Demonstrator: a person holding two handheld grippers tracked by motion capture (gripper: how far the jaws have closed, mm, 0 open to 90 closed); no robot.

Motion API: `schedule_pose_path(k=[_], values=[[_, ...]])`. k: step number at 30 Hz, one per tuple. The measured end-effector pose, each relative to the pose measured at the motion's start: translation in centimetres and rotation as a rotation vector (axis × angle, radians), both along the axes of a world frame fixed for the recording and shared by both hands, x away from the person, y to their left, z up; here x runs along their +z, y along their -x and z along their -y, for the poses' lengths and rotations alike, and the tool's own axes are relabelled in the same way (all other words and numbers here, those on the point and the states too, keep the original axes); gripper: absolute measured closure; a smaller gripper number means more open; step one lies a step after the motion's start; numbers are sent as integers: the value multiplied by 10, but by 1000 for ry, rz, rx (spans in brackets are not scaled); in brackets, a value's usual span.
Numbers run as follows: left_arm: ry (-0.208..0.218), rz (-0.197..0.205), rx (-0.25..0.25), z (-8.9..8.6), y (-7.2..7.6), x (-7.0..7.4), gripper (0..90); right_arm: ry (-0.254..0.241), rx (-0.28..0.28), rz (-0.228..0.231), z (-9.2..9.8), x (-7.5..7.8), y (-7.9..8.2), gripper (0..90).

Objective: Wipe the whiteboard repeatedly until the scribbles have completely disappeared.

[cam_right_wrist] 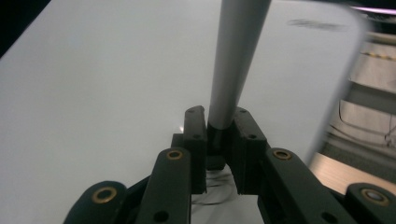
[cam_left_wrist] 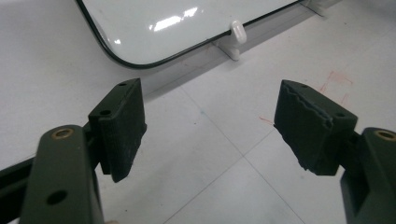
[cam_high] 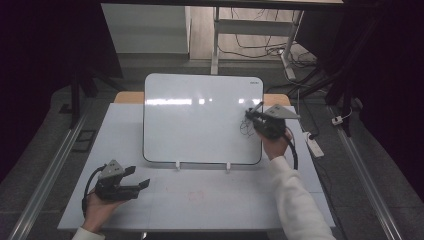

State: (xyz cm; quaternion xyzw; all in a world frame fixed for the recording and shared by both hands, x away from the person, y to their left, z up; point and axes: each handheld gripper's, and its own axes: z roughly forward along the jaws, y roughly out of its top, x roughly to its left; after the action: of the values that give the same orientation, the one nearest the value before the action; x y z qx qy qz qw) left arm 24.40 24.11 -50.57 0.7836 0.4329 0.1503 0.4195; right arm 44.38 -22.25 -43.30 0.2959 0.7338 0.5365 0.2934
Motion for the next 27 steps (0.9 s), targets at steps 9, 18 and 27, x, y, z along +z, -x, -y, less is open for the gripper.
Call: schedule_pose_path(k=[9,18,27], values=[[-1,1,-2,1,0,0,258,31,3,7,5,1,2,774],[2,-2,1,0,-1,0,258,45,71,1,0,-6,5,775],[3,-4,2,-1,-2,-1,259,95,112,-7,-7,-13,16,775]])
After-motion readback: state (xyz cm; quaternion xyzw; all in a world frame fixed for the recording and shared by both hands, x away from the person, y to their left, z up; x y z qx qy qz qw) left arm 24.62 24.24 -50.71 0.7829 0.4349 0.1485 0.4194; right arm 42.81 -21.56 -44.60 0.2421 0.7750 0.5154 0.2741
